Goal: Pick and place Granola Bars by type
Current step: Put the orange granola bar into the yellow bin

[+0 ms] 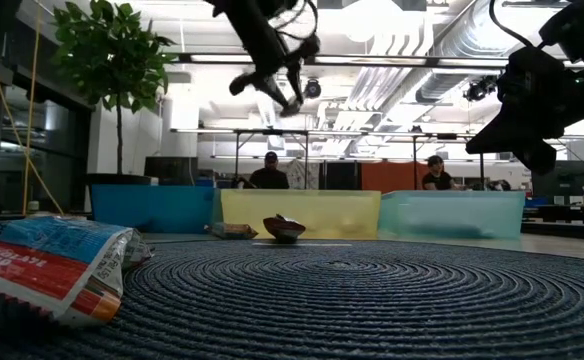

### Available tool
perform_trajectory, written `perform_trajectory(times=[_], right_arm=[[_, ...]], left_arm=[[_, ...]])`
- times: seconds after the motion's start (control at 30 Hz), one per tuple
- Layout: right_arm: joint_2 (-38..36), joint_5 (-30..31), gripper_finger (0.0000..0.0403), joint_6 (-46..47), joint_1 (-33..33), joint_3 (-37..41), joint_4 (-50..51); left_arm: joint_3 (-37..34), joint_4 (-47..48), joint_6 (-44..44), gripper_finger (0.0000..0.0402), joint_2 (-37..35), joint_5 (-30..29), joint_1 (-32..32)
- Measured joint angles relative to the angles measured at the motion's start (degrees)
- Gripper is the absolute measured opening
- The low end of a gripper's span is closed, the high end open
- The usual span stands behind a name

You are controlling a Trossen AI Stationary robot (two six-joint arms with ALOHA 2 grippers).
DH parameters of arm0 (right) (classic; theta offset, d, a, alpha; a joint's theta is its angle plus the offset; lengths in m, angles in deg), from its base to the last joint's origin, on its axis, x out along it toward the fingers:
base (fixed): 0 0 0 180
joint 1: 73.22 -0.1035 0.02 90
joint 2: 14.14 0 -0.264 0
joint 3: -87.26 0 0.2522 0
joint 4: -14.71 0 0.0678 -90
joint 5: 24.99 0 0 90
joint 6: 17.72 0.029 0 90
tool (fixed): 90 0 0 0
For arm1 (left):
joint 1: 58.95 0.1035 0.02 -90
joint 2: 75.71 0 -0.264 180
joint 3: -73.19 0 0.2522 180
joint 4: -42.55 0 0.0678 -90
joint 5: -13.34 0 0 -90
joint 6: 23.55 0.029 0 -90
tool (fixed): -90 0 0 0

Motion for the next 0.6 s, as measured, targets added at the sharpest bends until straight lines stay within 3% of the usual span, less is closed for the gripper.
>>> perform_trajectory(times=[0.6], right_arm=[[0.00, 0.00, 0.0000, 0.00, 0.01, 0.00, 0.00]], left_arm=[[0.70, 5.40, -9.06, 0.0126, 15.20, 9.28, 0.36]])
